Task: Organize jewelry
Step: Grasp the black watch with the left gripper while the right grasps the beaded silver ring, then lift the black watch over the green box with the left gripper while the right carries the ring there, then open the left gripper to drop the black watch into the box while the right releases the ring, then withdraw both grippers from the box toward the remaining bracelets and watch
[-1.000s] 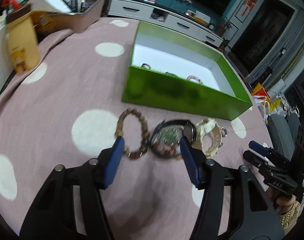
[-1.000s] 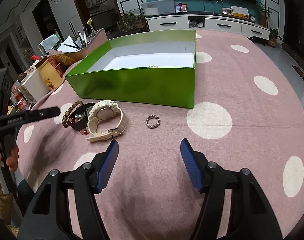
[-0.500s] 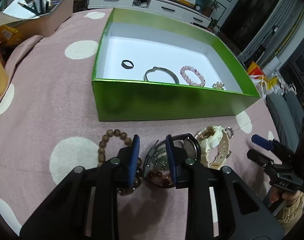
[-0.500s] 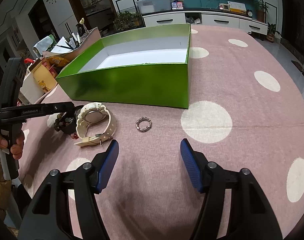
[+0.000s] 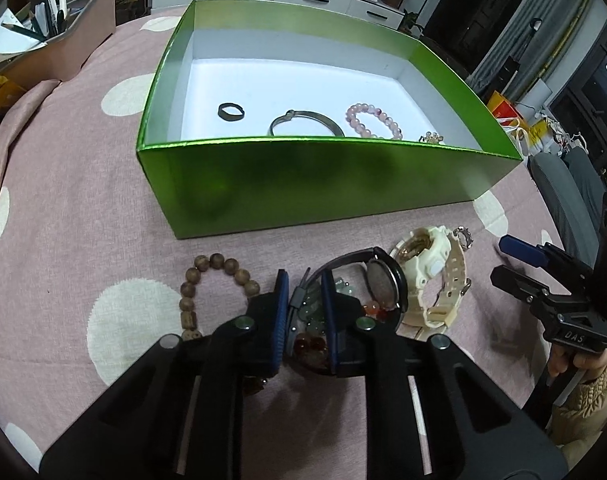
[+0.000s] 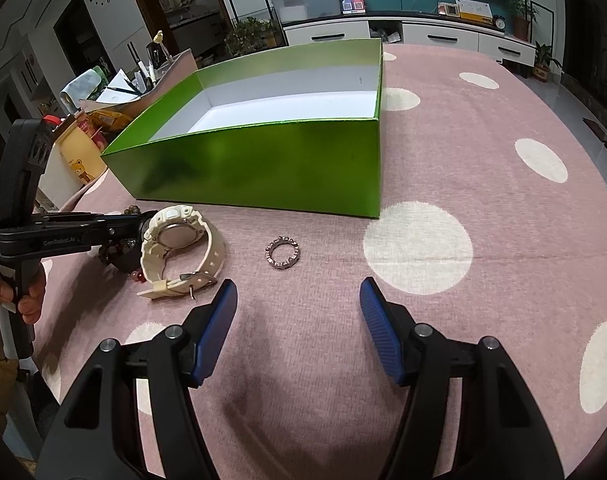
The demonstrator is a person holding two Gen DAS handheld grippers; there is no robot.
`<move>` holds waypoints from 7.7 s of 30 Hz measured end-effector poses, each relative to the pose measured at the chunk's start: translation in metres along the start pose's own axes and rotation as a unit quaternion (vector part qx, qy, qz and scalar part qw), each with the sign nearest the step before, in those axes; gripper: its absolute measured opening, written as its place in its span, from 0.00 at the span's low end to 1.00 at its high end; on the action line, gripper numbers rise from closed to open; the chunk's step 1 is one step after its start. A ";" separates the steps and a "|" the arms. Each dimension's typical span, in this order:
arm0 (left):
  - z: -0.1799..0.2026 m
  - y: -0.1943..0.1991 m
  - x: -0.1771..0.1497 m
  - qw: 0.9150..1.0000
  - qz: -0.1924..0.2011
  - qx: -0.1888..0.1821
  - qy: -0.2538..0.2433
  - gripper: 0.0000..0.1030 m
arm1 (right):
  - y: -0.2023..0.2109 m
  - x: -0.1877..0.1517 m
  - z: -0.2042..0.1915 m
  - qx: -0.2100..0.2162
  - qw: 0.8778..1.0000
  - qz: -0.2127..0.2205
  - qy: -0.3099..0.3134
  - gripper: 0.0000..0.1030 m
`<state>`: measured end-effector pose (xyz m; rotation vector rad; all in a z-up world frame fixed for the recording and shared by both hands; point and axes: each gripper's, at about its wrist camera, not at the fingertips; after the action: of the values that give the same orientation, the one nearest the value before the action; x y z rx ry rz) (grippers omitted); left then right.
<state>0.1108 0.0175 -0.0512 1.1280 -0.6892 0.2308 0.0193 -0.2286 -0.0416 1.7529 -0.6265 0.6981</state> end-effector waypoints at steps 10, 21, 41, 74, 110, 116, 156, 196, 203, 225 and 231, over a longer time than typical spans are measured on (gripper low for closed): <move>-0.001 0.039 0.003 0.997 0.063 -0.020 0.040 0.08 | -0.019 0.005 -0.008 -0.006 1.000 -0.006 0.030 0.50; 0.001 0.061 0.005 0.993 0.090 -0.018 0.069 0.08 | -0.035 0.009 -0.029 -0.030 0.994 -0.001 0.108 0.27; 0.004 0.084 -0.007 0.991 0.101 0.027 0.085 0.08 | 0.005 0.013 -0.034 -0.017 0.994 0.038 0.105 0.20; 0.060 0.148 0.034 0.976 0.183 0.121 -0.012 0.08 | 0.106 0.078 -0.046 -0.006 0.979 0.176 0.101 0.20; 0.073 0.105 0.099 0.965 0.207 0.150 -0.052 0.08 | 0.072 0.127 -0.031 -0.013 0.978 0.190 0.085 0.20; 0.066 0.087 0.107 0.967 0.198 0.151 -0.046 0.08 | 0.053 0.131 -0.030 -0.010 0.980 0.179 0.085 0.20; 0.024 -0.021 0.115 0.981 0.088 0.172 -0.023 0.09 | -0.062 0.135 -0.020 -0.004 0.996 0.064 0.060 0.20; 0.044 0.041 0.083 0.979 0.108 0.175 -0.013 0.91 | 0.013 0.099 0.004 -0.017 0.997 0.072 -0.006 0.78; 0.051 0.067 0.061 0.978 0.113 0.172 -0.008 0.98 | 0.042 0.082 -0.004 -0.013 0.997 0.075 0.000 0.86; -0.009 0.142 -0.038 0.970 0.148 0.135 0.139 0.98 | 0.069 0.021 -0.026 0.017 0.999 0.042 0.002 0.88; -0.009 0.140 -0.061 0.967 0.154 0.166 0.121 0.98 | 0.063 0.008 -0.029 0.027 0.999 0.027 0.009 0.88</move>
<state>-0.0031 0.0955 0.0139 1.2802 -0.6168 0.7595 -0.0243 -0.2179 0.0118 1.7835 -0.6498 0.7726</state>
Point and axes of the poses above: each gripper's, at about its wrist camera, not at the fingertips, and y roughly against the way its jaws point, z to its right, x to its top, and after that the axes turned 10 degrees about z, right-handed
